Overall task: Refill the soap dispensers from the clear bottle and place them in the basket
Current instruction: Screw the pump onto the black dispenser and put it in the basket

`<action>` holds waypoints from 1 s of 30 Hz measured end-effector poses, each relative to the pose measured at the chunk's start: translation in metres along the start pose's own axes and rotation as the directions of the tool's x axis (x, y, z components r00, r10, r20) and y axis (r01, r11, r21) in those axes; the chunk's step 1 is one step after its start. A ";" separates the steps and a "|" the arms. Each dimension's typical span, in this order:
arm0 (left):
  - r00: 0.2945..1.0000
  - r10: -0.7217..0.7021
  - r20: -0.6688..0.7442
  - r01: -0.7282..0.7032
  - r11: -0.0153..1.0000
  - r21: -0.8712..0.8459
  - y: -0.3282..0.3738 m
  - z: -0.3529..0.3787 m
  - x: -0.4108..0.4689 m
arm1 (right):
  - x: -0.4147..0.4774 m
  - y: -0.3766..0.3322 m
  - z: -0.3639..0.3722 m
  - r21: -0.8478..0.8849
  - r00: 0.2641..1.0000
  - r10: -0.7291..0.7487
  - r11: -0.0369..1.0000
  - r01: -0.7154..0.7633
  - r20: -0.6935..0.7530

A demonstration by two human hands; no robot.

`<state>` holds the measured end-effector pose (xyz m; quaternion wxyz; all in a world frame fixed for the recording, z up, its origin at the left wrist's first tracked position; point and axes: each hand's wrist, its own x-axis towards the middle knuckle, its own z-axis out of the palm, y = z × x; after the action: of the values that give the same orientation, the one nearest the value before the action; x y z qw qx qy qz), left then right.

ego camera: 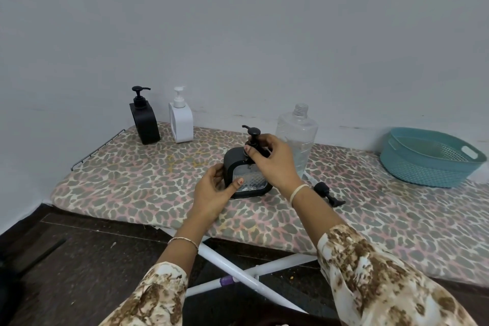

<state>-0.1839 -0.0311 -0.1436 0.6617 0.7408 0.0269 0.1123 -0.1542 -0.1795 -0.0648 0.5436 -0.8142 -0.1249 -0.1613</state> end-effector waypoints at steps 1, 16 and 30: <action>1.000 0.023 -0.022 -0.022 0.999 0.033 0.000 0.001 -0.001 | 0.001 -0.001 0.000 -0.024 0.999 -0.004 1.000 0.004 -0.035; 0.997 0.071 -0.029 -0.068 0.992 0.105 0.007 0.003 -0.008 | -0.013 -0.003 -0.004 0.057 0.999 0.040 0.998 -0.042 0.035; 0.990 0.000 0.138 -0.004 0.999 0.033 0.012 -0.002 -0.009 | -0.007 0.000 -0.012 0.134 0.989 0.046 0.989 -0.065 0.143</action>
<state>-0.1940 -0.0325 -0.1331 0.6496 0.7576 -0.0179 0.0608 -0.1618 -0.1911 -0.0630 0.5929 -0.7870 -0.1506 -0.0798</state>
